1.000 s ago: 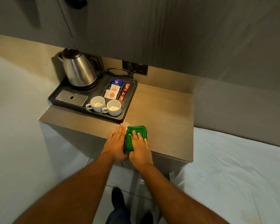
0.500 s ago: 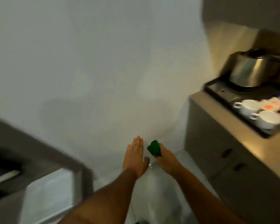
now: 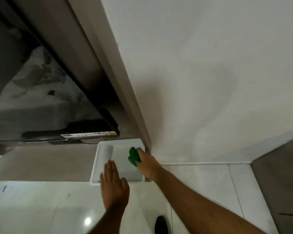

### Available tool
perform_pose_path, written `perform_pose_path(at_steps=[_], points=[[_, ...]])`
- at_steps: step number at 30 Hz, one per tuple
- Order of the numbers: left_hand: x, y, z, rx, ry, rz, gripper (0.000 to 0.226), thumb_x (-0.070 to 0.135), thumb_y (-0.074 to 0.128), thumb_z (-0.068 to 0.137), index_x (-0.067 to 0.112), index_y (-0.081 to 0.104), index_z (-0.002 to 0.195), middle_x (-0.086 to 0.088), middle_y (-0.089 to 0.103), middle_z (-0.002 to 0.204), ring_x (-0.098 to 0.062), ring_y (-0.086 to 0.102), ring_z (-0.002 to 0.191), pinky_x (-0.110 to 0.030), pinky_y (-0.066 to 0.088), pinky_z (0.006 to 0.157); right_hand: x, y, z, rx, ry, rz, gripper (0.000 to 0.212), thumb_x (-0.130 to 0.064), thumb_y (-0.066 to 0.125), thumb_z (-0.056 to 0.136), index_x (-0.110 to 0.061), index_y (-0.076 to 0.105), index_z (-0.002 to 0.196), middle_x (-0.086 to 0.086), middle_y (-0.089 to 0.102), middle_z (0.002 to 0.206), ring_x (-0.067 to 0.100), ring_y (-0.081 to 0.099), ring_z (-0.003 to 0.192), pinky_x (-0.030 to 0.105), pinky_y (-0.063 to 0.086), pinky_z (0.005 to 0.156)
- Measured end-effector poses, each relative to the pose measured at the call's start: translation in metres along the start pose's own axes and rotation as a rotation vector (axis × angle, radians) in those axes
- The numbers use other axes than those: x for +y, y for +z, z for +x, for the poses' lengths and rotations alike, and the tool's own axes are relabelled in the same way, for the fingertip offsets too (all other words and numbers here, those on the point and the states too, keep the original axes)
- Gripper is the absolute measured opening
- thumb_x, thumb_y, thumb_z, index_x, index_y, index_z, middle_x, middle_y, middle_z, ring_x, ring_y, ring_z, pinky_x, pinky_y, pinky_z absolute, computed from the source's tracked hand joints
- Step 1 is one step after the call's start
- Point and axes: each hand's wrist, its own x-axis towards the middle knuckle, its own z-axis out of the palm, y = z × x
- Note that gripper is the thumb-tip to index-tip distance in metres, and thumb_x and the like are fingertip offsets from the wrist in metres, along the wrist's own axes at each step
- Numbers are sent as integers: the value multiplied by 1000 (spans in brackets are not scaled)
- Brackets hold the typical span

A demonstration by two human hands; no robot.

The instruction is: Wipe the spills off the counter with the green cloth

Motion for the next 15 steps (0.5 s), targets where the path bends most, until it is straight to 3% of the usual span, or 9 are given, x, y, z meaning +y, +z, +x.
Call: perform_pose_path(at_steps=[2,4,8,12,15], points=[[-21,-1,11,5,-29,-26,80,33,26,93,9,15,168,-10,16,178,-25,12,165,-53,13,134,-12,21,30,77,-6,-81,47,-14,51,98,-22,37,142,17,64,123,35,66,108,46,54,95],[-38,-1,18,4,-27,-34,80,34,24,94,9,14,169,-10,16,178,-24,12,165,-51,12,135,-13,46,52,14,11,-152,60,-18,57,98,-24,29,151,15,59,136,35,63,118,46,51,101],[-40,5,25,-22,31,-57,75,39,21,98,14,14,169,-4,13,176,-22,11,164,-47,12,134,18,76,60,-111,23,-256,84,-23,67,93,-22,17,160,7,23,167,33,31,149,47,30,120],[-14,18,20,-106,185,-28,73,40,22,100,14,20,168,-6,21,175,-23,17,163,-47,18,133,55,63,27,157,-37,-291,76,-29,60,96,-23,19,160,1,17,169,26,18,155,47,22,125],[33,35,23,-162,373,-2,68,39,28,104,9,29,165,-11,29,174,-26,23,162,-47,19,133,88,16,-8,450,21,-505,69,-41,43,103,-25,11,162,1,4,171,23,2,157,50,13,126]])
